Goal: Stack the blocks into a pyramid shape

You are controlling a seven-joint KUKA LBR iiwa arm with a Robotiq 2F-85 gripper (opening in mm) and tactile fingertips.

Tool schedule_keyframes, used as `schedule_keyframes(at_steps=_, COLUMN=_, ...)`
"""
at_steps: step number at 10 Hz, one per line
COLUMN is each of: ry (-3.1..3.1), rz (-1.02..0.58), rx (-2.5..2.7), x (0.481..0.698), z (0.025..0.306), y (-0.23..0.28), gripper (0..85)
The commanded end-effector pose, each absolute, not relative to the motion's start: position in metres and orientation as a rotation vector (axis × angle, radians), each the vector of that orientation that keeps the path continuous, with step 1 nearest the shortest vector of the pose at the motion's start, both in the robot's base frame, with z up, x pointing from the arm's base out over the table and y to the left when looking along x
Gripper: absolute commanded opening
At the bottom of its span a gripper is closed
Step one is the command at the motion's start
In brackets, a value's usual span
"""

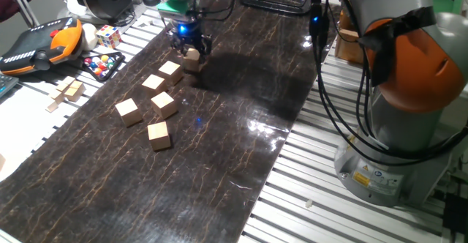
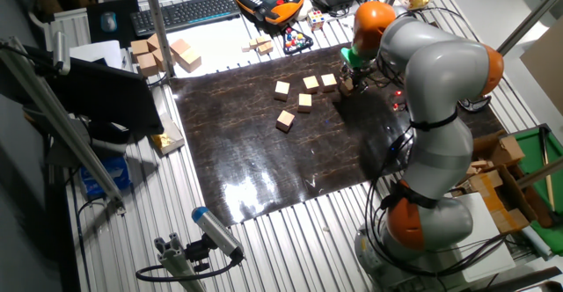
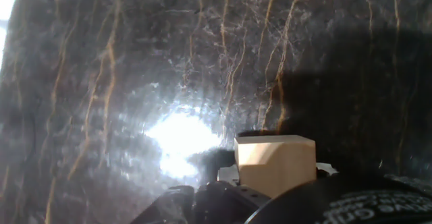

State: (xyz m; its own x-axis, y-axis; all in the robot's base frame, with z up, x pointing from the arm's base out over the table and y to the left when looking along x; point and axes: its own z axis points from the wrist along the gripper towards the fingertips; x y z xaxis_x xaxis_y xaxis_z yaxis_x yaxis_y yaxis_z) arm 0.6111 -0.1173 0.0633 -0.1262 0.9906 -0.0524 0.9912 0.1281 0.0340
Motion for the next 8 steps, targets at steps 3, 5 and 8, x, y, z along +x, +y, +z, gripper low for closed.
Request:
schedule_keyframes(at_steps=3, ry=2.308, rz=-0.004, rx=2.060, x=0.6172, z=0.0668, y=-0.1109, gripper=0.7)
schedule_keyframes(at_steps=5, ry=2.308, rz=-0.011, rx=2.054, x=0.6190, z=0.0665, y=-0.1084, gripper=0.7)
schedule_keyframes(at_steps=8, ry=2.302, rz=-0.016, rx=2.059, x=0.6201, z=0.0650, y=-0.1078, gripper=0.7)
